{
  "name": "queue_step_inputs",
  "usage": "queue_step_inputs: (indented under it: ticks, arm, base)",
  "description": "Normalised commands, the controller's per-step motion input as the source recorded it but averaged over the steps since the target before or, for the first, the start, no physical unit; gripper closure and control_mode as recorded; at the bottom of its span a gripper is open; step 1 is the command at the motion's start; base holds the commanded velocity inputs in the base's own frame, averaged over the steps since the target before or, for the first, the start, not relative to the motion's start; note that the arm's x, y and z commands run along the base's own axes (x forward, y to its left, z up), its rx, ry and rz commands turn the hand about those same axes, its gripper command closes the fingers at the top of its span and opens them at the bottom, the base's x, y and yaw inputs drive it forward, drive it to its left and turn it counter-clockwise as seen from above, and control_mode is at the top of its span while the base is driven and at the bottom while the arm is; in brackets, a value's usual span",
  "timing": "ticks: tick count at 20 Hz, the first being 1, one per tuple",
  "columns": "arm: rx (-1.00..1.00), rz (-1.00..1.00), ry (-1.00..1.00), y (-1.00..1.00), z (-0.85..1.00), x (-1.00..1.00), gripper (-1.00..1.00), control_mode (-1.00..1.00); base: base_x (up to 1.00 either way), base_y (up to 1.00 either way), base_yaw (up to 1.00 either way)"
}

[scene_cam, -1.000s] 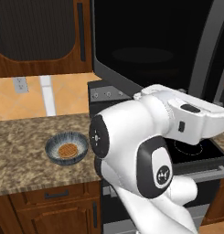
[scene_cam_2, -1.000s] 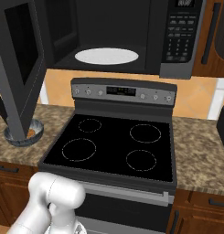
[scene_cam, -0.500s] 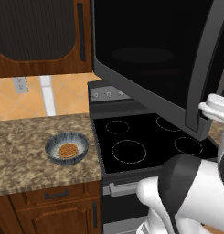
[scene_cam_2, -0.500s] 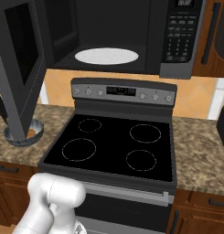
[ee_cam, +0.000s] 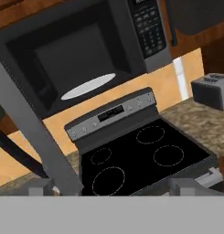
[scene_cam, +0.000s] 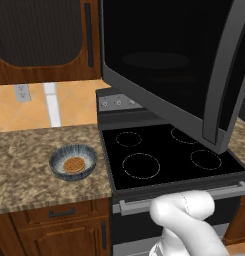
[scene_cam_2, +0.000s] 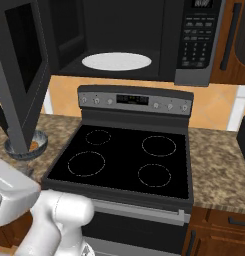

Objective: Open the microwave, place the bowl with waffle inside the microwave, then close the microwave door and turn it on.

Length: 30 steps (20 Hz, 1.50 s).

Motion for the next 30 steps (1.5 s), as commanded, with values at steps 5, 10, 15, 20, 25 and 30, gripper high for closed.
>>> queue_step_inputs:
  ticks: [5,10,15,20,25,30]
  arm:
    - [0.22,0.79,0.05,-0.03,-0.09,0.59,-1.00,-1.00]
    - [0.18,0.74,-0.06,0.00,0.00,1.00,-1.00,-1.00]
    - [0.12,0.51,-0.28,0.30,-0.15,0.90,-1.00,-1.00]
    - [0.15,0.18,-0.21,0.59,-0.16,0.64,-1.00,-1.00]
    - [0.07,0.30,-0.10,0.91,-0.08,0.22,-1.00,-1.00]
    - [0.00,0.29,-0.14,1.00,0.00,0.00,-1.00,-1.00]
  base:
    - [0.00,0.00,0.00]
    - [0.00,0.00,0.00]
    - [0.00,0.00,0.00]
    - [0.00,0.00,0.00]
    - [0.00,0.00,0.00]
    - [0.00,0.00,0.00]
